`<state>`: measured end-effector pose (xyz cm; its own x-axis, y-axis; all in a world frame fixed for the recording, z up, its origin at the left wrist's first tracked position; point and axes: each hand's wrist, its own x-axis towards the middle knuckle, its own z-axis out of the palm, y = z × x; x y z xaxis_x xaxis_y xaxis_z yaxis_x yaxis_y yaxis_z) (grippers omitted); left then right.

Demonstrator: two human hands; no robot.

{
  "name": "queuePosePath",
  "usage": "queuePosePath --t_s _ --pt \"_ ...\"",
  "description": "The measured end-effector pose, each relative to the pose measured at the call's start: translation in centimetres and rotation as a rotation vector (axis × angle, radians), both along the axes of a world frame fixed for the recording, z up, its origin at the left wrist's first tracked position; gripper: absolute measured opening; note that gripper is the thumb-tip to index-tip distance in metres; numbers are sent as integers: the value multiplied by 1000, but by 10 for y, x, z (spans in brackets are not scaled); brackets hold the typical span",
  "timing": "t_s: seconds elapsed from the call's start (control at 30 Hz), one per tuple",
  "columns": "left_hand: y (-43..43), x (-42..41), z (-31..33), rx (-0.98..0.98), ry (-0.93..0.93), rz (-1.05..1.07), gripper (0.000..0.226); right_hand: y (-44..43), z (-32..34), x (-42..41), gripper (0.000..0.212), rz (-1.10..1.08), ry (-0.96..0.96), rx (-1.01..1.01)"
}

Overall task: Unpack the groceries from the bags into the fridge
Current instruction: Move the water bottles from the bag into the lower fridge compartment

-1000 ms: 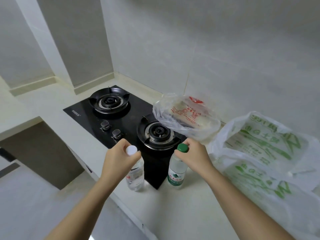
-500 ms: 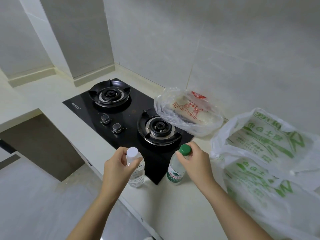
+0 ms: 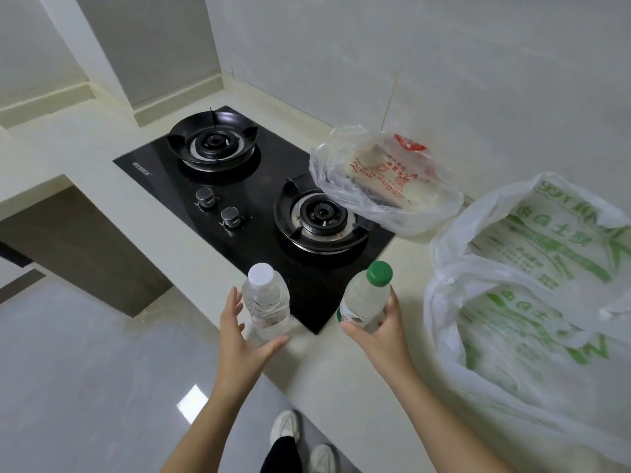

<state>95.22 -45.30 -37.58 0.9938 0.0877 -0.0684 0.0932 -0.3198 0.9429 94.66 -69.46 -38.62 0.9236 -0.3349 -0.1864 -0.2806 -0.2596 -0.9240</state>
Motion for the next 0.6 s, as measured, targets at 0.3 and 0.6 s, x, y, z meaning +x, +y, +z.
queuePosePath --t_s 0.3,0.6 --pt "-10 22 -28 62 203 12 71 7 -10 7 48 5 18 45" --pt "-16 13 -8 35 169 67 51 11 -5 6 35 -53 -24 -13"
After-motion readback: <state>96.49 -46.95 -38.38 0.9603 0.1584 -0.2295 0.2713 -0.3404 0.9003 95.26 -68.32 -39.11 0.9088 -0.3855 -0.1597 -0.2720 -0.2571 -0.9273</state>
